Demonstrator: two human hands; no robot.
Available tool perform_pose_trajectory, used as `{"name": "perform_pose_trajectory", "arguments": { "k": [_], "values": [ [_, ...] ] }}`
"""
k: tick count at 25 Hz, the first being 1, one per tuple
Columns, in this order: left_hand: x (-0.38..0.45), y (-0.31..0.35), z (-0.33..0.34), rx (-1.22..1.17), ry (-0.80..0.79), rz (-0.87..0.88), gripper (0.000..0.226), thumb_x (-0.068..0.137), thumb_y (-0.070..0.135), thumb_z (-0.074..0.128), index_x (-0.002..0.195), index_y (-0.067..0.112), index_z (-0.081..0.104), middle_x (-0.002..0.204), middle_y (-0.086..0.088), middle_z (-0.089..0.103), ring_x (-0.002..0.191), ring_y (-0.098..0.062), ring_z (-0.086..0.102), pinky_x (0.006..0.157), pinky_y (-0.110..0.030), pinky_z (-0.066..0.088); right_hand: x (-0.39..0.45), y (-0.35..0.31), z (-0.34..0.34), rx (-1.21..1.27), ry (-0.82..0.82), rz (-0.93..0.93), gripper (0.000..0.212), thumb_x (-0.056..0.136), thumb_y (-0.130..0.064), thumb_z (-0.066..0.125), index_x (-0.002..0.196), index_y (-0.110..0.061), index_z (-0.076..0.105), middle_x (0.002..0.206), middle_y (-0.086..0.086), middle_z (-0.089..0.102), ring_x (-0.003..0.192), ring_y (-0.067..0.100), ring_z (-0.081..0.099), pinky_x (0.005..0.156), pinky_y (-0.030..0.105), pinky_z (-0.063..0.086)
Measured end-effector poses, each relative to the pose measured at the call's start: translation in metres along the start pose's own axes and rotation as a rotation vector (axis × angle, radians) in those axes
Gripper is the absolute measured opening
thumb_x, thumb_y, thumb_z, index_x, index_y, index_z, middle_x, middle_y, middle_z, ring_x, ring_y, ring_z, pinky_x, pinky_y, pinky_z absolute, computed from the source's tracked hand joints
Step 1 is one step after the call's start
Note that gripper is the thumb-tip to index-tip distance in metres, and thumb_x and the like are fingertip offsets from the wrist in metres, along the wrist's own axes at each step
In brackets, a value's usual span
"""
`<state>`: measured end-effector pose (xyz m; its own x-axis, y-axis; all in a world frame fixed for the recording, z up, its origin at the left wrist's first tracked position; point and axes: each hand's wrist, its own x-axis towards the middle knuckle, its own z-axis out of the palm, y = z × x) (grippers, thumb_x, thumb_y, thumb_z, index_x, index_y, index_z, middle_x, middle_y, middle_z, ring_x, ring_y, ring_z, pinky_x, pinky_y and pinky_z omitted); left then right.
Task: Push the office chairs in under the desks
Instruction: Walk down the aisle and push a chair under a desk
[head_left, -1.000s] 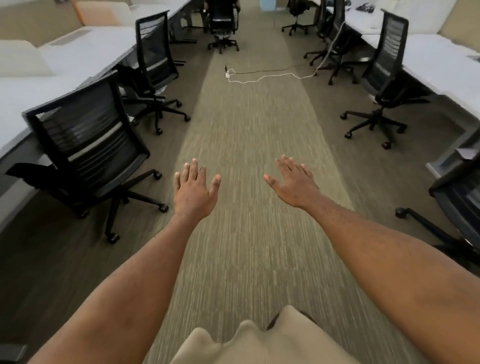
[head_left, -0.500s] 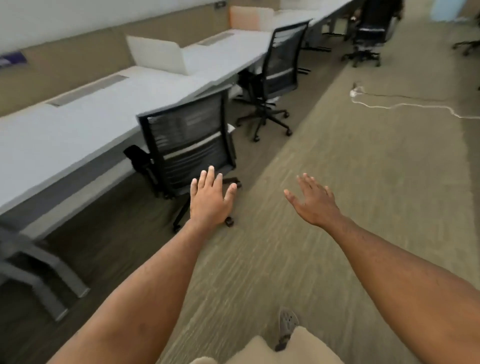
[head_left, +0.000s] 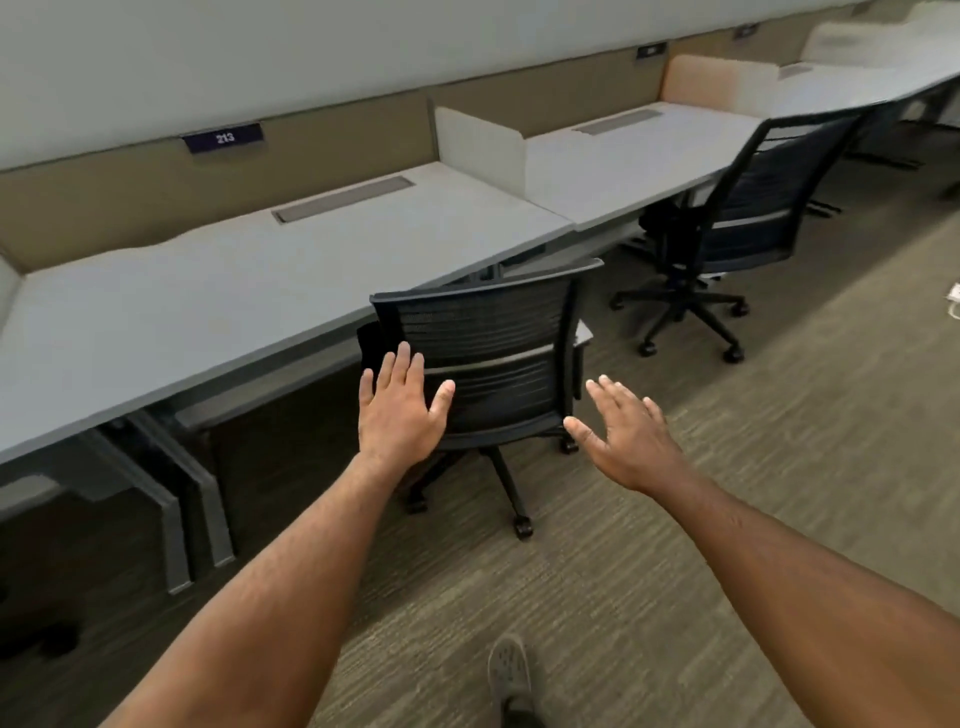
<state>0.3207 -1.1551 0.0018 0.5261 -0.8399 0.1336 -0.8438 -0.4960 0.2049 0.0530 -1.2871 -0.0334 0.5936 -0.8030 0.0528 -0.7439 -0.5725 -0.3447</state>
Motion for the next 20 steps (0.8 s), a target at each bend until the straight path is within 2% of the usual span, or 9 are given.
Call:
{"name": "perform_pose_trajectory", "arguments": {
  "k": [4, 9, 11, 13, 15, 17, 20],
  "values": [
    [0.080, -0.005, 0.010, 0.015, 0.015, -0.052, 0.074, 0.100, 0.063, 0.018, 0.160, 0.020, 0.009, 0.168, 0.001, -0.004, 0.154, -0.016, -0.007, 0.123, -0.041, -0.008, 0.089, 0.003, -0.006, -0.025, 0.052, -0.059, 0.084, 0.092, -0.072, 0.027, 0.158, -0.022, 0.019, 0.167, 0.001, 0.013, 0.153, 0.015, 0.007, 0.122, 0.042, 0.004],
    [0.183, -0.012, 0.018, 0.026, 0.023, -0.081, 0.082, 0.096, 0.069, 0.008, 0.160, 0.019, 0.008, 0.168, 0.000, -0.003, 0.154, -0.017, -0.004, 0.124, -0.044, -0.004, 0.196, 0.008, -0.027, -0.061, 0.130, -0.106, 0.087, 0.091, -0.074, 0.024, 0.158, -0.020, 0.020, 0.167, 0.003, 0.011, 0.153, 0.018, 0.007, 0.123, 0.043, 0.005],
    [0.218, -0.018, 0.016, 0.045, 0.038, -0.079, 0.084, 0.095, 0.071, 0.007, 0.160, 0.018, 0.013, 0.168, -0.001, 0.000, 0.154, -0.019, 0.001, 0.124, -0.044, -0.002, 0.238, 0.011, -0.034, -0.055, 0.136, -0.068, 0.081, 0.095, -0.069, 0.028, 0.158, -0.019, 0.022, 0.166, 0.005, 0.014, 0.153, 0.020, 0.009, 0.123, 0.045, 0.006],
    [0.246, -0.027, 0.012, 0.060, -0.053, -0.103, 0.087, 0.093, 0.074, 0.005, 0.158, 0.019, 0.024, 0.167, -0.004, 0.015, 0.153, -0.023, 0.017, 0.123, -0.046, 0.007, 0.274, 0.018, -0.036, -0.054, 0.098, -0.008, 0.075, 0.097, -0.066, 0.027, 0.156, -0.020, 0.027, 0.165, 0.006, 0.018, 0.152, 0.021, 0.012, 0.122, 0.047, 0.008],
    [0.260, -0.035, 0.012, 0.059, -0.191, -0.152, 0.096, 0.086, 0.082, 0.002, 0.147, 0.023, 0.047, 0.151, -0.007, 0.048, 0.138, -0.029, 0.044, 0.112, -0.048, 0.031, 0.302, 0.028, -0.033, -0.062, 0.015, 0.048, 0.072, 0.098, -0.067, 0.025, 0.154, -0.022, 0.035, 0.164, 0.005, 0.024, 0.151, 0.022, 0.016, 0.121, 0.050, 0.011],
    [0.264, -0.040, 0.014, 0.101, -0.220, -0.158, 0.100, 0.081, 0.085, 0.000, 0.122, 0.023, 0.067, 0.117, -0.005, 0.070, 0.112, -0.027, 0.061, 0.092, -0.042, 0.046, 0.324, 0.039, -0.031, -0.065, -0.039, 0.081, 0.071, 0.098, -0.067, 0.021, 0.150, -0.024, 0.043, 0.161, 0.006, 0.031, 0.150, 0.025, 0.021, 0.120, 0.052, 0.017],
    [0.249, -0.046, 0.022, 0.104, -0.076, -0.117, 0.101, 0.078, 0.088, -0.004, 0.086, 0.022, 0.071, 0.077, 0.002, 0.067, 0.080, -0.018, 0.062, 0.075, -0.038, 0.050, 0.344, 0.046, -0.025, -0.041, -0.027, 0.094, 0.070, 0.097, -0.068, 0.021, 0.140, -0.026, 0.057, 0.154, 0.007, 0.044, 0.144, 0.029, 0.032, 0.118, 0.048, 0.026]
  ]
}}
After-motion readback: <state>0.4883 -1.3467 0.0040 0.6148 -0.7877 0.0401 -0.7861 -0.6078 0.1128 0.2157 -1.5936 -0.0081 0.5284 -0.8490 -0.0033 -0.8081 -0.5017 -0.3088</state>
